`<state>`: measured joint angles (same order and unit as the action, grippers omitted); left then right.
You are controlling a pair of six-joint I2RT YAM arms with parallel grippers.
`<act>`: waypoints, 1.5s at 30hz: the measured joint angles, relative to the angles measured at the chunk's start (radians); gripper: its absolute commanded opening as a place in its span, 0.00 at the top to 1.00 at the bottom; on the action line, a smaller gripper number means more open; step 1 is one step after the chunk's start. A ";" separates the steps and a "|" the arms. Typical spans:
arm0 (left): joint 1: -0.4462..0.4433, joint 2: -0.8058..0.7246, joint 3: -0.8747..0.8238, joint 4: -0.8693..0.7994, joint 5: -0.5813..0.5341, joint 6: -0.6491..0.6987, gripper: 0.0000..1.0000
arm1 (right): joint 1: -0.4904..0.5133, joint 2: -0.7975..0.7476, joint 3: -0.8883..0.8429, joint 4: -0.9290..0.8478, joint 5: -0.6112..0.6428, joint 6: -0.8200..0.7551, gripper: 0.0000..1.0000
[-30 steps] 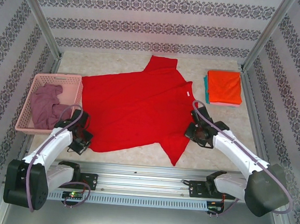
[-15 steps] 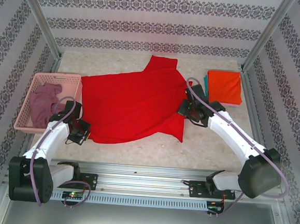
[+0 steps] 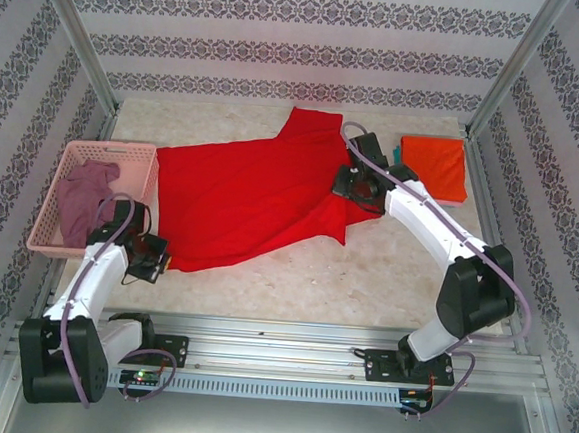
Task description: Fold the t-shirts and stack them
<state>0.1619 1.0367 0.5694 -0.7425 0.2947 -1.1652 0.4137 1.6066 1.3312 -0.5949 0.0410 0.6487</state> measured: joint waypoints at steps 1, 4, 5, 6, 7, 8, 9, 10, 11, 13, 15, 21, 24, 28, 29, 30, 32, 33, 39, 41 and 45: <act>0.006 -0.008 -0.006 0.006 0.004 -0.005 1.00 | -0.006 0.008 0.014 0.000 -0.006 -0.006 1.00; 0.021 -0.020 -0.010 0.023 0.025 -0.025 1.00 | -0.025 0.037 0.049 0.000 -0.014 -0.023 1.00; 0.026 -0.024 -0.011 0.027 0.032 -0.029 1.00 | -0.031 0.048 0.060 0.000 -0.018 -0.028 1.00; 0.031 -0.027 -0.012 0.027 0.038 -0.035 1.00 | -0.033 0.057 0.069 0.000 -0.021 -0.031 1.00; 0.035 -0.034 -0.015 0.030 0.043 -0.043 1.00 | -0.039 0.069 0.081 0.000 -0.026 -0.036 1.00; 0.039 -0.043 -0.019 0.032 0.048 -0.052 1.00 | -0.039 0.081 0.094 0.000 -0.031 -0.042 1.00; 0.044 -0.053 -0.025 0.036 0.054 -0.060 1.00 | -0.044 0.092 0.105 0.001 -0.033 -0.047 1.00; 0.050 -0.064 -0.032 0.044 0.059 -0.071 1.00 | -0.045 0.104 0.117 0.000 -0.035 -0.051 1.00; 0.056 -0.073 -0.038 0.049 0.064 -0.079 1.00 | -0.045 0.117 0.131 0.000 -0.041 -0.054 1.00; 0.064 -0.081 -0.042 0.054 0.069 -0.094 1.00 | -0.045 0.141 0.153 0.001 -0.051 -0.055 1.00; 0.070 -0.080 -0.042 0.061 0.072 -0.103 1.00 | -0.045 0.158 0.170 0.001 -0.058 -0.058 1.00; 0.086 -0.055 -0.034 0.094 0.071 -0.131 1.00 | -0.047 0.195 0.214 0.001 -0.069 -0.067 1.00; 0.098 -0.045 -0.032 0.121 0.072 -0.154 1.00 | -0.053 0.209 0.230 0.001 -0.077 -0.074 1.00; 0.114 -0.043 -0.032 0.145 0.076 -0.188 1.00 | -0.066 0.227 0.245 0.001 -0.084 -0.080 1.00; 0.116 -0.043 -0.032 0.150 0.077 -0.198 1.00 | -0.071 0.232 0.245 0.002 -0.084 -0.080 1.00; 0.120 -0.043 -0.032 0.154 0.080 -0.206 1.00 | -0.072 0.236 0.246 0.002 -0.084 -0.080 1.00; 0.124 -0.041 -0.032 0.168 0.085 -0.225 1.00 | -0.072 0.248 0.246 0.003 -0.088 -0.081 1.00; 0.127 -0.039 -0.032 0.176 0.087 -0.232 1.00 | -0.075 0.253 0.246 0.003 -0.088 -0.081 1.00; 0.128 0.013 -0.014 0.201 0.090 -0.238 1.00 | -0.078 0.285 0.264 0.006 -0.101 -0.084 1.00; 0.128 0.050 0.023 0.181 0.083 -0.219 1.00 | -0.079 0.289 0.274 0.007 -0.104 -0.087 1.00; 0.128 0.103 0.088 0.171 0.066 -0.180 1.00 | -0.085 0.304 0.299 0.012 -0.111 -0.096 1.00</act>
<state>0.2901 1.1393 0.6575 -0.5720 0.3603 -1.3457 0.3286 1.9102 1.6299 -0.5831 -0.0696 0.5529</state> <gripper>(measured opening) 0.045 0.041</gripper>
